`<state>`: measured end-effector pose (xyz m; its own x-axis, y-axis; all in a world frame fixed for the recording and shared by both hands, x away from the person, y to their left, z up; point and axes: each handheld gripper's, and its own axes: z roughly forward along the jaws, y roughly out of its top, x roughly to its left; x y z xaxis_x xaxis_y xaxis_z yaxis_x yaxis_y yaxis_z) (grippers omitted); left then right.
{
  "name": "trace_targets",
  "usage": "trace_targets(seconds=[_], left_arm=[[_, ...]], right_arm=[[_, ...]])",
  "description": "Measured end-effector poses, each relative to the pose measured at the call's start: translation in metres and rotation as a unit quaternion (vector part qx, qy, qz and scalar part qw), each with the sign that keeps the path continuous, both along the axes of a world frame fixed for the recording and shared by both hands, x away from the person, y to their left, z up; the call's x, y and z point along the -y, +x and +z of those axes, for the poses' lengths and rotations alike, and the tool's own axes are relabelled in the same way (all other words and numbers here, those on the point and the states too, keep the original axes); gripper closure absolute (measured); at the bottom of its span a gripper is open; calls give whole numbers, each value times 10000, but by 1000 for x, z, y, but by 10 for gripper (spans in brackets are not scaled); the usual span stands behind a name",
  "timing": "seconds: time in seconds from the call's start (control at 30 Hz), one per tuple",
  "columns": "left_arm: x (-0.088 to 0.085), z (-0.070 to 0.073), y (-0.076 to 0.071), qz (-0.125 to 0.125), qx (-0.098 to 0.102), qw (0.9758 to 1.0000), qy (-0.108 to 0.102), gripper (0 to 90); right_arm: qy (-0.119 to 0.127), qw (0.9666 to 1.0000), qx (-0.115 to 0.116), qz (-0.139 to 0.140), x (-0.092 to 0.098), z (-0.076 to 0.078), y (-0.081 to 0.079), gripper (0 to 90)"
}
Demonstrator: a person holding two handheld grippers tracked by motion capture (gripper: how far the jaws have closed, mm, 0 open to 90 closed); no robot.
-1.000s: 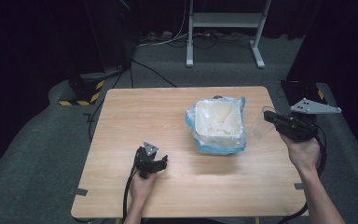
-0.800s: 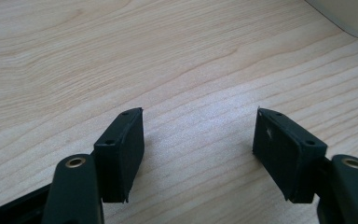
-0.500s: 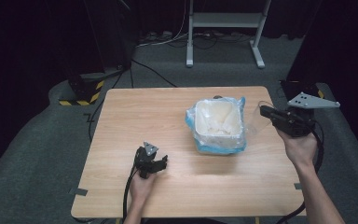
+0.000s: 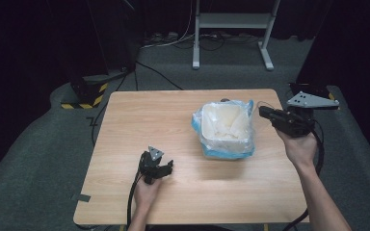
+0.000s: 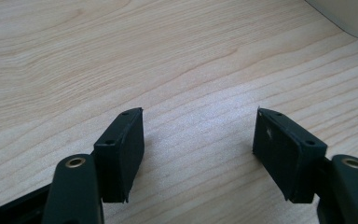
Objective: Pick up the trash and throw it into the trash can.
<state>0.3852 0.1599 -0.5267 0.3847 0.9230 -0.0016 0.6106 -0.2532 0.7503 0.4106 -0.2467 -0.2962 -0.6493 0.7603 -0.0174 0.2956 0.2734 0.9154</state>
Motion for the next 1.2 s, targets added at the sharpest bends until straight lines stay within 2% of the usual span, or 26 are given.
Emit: trace_targets(seconds=[0.13,0.77,1.2], left_arm=[[0,0,0,-3,0,10000,-2,334],[0,0,0,-6,-1,10000,-1,334],[0,0,0,-6,-2,10000,-2,334]], right_arm=[[119,9999,-11,78,-6,-1,3,863],[99,9996,-124,228,-30,-14,18,862],[147,9994,-236,203,-41,-28,30,862]])
